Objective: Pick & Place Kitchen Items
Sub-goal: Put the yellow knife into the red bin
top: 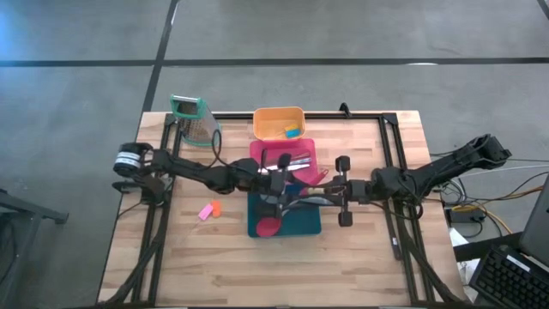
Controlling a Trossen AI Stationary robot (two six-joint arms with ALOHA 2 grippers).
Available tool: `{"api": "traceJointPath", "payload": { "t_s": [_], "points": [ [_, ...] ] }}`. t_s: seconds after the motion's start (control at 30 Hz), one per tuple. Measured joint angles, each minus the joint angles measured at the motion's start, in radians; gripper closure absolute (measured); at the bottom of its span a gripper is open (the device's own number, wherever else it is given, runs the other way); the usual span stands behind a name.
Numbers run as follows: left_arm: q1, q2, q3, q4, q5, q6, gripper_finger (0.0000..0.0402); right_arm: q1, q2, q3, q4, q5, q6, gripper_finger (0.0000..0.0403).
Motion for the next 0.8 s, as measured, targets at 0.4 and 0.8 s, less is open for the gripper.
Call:
{"api": "traceJointPath", "payload": {
  "t_s": [0.4,0.8],
  "points": [
    [-0.001,-0.306,-0.002,-0.505,-0.203,-0.026,0.0145,-0.108,0.018,0.122,-0.334,0.077,0.042,0.0355],
    [-0.025,-0.629,-0.007,-0.625,-0.214,-0.118,0.0145,-0.373,0.221,0.422,-0.825,0.013,0.021,0.0355]
  ]
}}
